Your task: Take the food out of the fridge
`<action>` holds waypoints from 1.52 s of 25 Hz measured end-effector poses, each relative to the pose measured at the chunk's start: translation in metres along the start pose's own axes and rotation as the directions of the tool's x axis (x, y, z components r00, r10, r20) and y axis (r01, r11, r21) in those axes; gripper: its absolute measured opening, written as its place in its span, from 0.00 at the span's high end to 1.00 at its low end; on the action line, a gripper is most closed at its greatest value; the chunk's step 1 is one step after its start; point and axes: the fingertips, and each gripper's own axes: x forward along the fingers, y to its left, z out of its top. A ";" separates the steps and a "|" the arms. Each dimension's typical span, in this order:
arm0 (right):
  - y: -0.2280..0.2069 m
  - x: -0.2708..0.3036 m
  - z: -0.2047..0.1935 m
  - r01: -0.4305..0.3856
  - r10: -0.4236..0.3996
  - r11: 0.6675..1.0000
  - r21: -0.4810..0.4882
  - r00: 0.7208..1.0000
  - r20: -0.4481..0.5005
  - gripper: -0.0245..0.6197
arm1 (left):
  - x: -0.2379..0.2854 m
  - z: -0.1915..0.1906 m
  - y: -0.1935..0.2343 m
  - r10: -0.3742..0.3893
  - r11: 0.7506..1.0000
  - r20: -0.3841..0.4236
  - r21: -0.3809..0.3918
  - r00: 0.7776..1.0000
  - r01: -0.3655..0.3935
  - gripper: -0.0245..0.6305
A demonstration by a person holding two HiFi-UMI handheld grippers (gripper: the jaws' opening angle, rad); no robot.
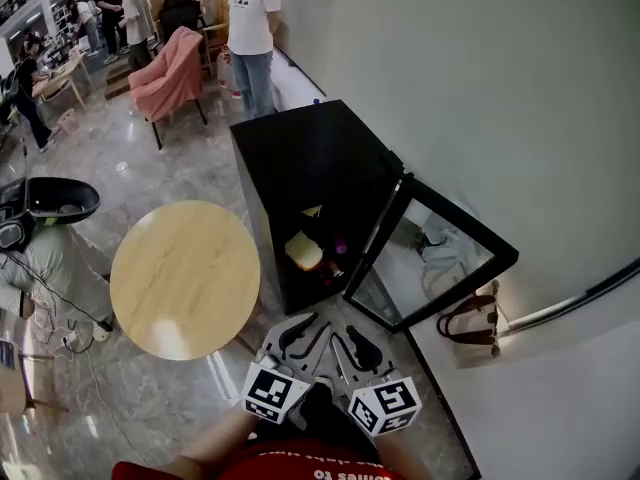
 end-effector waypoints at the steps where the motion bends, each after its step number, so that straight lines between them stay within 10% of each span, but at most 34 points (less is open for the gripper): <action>1: -0.009 0.006 -0.001 -0.023 0.023 1.000 0.017 1.000 -0.018 0.80 | 0.010 -0.002 0.003 0.015 1.000 -0.011 -0.003 1.000 -0.015 0.84; 15: -0.070 0.079 -0.052 -0.128 0.173 0.947 0.295 0.976 -0.132 0.79 | 0.051 -0.060 0.062 0.222 0.972 -0.102 -0.059 0.970 -0.229 0.84; 25: -0.104 0.164 -0.117 -0.126 0.234 0.772 0.623 0.968 -0.094 0.78 | 0.081 -0.134 0.116 0.261 0.958 -0.137 -0.088 0.956 -0.274 0.84; 31: -0.130 0.208 -0.161 -0.151 0.246 0.538 0.829 0.969 0.017 0.75 | 0.092 -0.155 0.136 0.253 0.960 -0.136 -0.088 0.958 -0.267 0.84; 38: -0.166 0.245 -0.221 -0.061 0.224 0.450 0.891 0.973 -0.046 0.74 | 0.117 -0.194 0.149 0.240 0.958 -0.185 -0.112 0.953 -0.263 0.85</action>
